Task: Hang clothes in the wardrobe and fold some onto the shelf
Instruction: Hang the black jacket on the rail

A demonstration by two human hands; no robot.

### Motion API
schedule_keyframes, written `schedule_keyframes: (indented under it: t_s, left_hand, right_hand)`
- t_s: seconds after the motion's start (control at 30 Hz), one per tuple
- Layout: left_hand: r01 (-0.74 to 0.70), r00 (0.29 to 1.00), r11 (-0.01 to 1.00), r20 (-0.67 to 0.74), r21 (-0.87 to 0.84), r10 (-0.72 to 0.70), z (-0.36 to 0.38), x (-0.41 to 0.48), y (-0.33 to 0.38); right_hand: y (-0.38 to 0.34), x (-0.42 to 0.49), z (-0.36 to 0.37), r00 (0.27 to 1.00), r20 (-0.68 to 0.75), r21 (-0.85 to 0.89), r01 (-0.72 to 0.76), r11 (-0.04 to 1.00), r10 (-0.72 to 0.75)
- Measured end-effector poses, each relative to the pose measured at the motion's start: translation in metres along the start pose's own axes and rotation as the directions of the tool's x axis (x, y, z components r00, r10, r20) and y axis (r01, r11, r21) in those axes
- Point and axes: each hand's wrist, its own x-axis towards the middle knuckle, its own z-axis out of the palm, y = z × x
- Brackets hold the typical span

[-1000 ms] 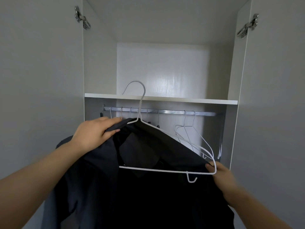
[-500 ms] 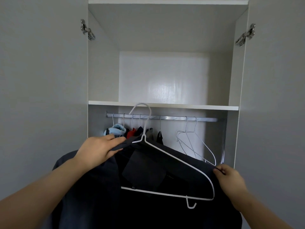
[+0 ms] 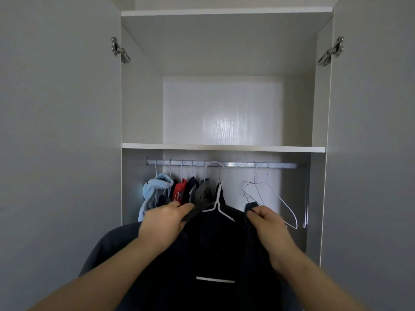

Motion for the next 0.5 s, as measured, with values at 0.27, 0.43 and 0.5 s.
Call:
schedule_keyframes:
  t_s: [0.27, 0.43, 0.5]
  left_hand:
    - [0.24, 0.97, 0.895, 0.071, -0.376, -0.231, 0.002, 0.0, -0.002]
    - [0.234, 0.97, 0.859, 0.046, -0.455, -0.24, -0.004, 0.002, -0.004]
    - [0.208, 0.976, 0.855, 0.038, -0.476, -0.216, -0.005, 0.003, 0.001]
  right_hand:
    - [-0.003, -0.016, 0.011, 0.975, 0.181, -0.087, 0.142, 0.986, -0.125]
    - [0.008, 0.002, -0.018, 0.9, -0.125, -0.821, 0.142, 0.552, -0.418]
    - [0.012, 0.008, -0.026, 0.956, 0.009, -0.866, 0.153, 0.476, -0.292]
